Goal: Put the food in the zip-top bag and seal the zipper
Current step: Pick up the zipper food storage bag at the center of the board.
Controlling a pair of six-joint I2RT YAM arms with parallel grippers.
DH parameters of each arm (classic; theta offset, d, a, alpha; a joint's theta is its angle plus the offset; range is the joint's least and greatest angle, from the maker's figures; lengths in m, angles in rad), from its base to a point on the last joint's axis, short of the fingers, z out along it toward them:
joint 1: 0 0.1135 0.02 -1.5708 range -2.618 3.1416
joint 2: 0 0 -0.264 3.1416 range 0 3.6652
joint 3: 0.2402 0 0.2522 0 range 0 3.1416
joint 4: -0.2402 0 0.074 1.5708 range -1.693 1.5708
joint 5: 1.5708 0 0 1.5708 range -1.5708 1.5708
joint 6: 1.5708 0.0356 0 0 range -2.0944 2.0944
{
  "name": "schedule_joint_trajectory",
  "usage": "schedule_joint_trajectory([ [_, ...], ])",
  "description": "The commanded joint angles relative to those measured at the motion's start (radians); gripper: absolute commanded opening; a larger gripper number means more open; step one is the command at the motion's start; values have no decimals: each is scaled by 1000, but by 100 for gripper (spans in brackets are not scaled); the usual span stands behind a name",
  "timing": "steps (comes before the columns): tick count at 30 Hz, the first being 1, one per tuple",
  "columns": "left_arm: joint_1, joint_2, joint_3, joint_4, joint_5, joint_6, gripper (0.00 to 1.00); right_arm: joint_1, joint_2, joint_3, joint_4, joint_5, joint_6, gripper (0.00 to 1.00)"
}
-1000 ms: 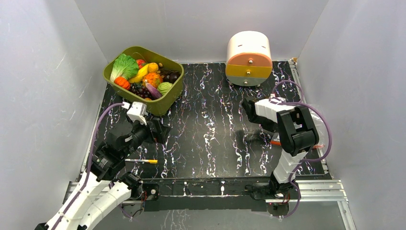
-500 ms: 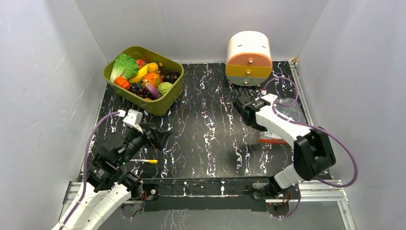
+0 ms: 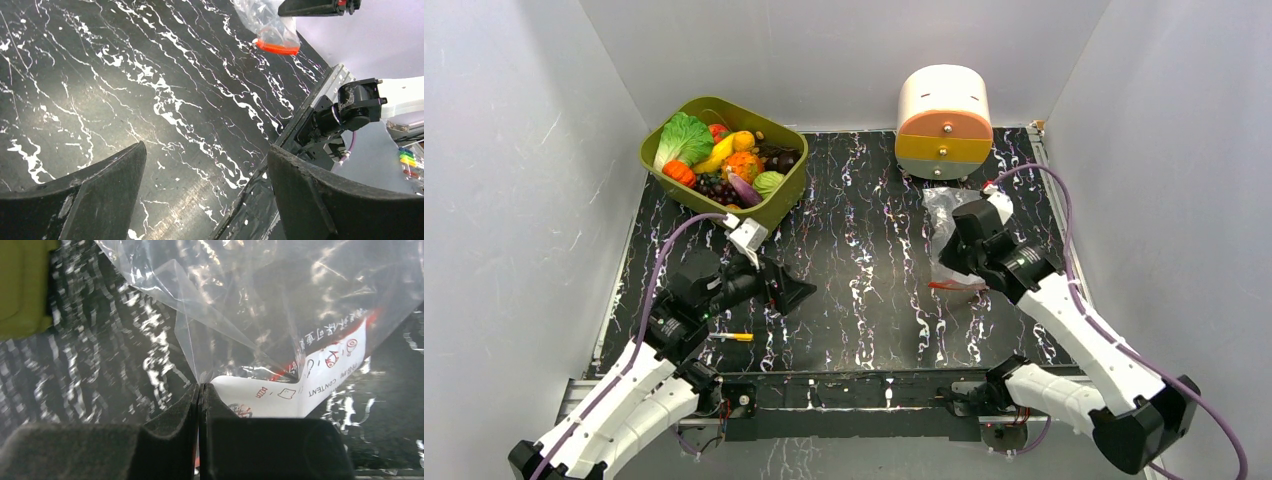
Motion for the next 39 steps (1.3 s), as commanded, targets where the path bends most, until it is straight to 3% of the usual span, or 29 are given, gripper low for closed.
schedule_joint_trajectory([
  [1,4,17,46,88,49,52,89,4,-68,-29,135,-221,1,0],
  [13,3,105,66,228,209,242,88,4,-161,-93,331,-541,133,0],
  [17,1,150,-16,400,326,147,86,4,-170,-131,458,-631,253,0],
  [21,-6,211,-57,567,351,67,84,4,-169,-177,606,-701,378,0],
  [27,-41,311,-62,696,384,54,86,4,-133,-127,686,-697,452,0],
  [33,-54,358,-58,712,437,55,83,4,-97,-107,738,-703,485,0],
  [37,-57,375,-59,714,420,61,79,4,-91,-110,773,-729,506,0],
  [39,-58,403,-38,700,409,54,72,3,-99,-109,777,-729,511,0],
])
